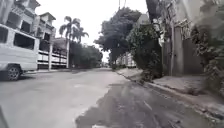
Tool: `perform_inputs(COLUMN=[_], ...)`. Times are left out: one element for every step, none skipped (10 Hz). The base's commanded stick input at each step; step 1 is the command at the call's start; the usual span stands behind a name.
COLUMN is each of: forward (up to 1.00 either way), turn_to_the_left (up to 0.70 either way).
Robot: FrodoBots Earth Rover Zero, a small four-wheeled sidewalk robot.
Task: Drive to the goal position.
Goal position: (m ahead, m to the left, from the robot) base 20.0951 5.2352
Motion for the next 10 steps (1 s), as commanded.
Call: perform_inputs(forward=[0.7, 0.7, 0.7, 0.7, 0.7, 0.7, 0.7, 0.7, 0.7, 0.7], turn_to_the_left=[0.0, 0.0, 0.0, 0.0, 0.0, 0.0, 0.0, 0.0, 0.0, 0.0])
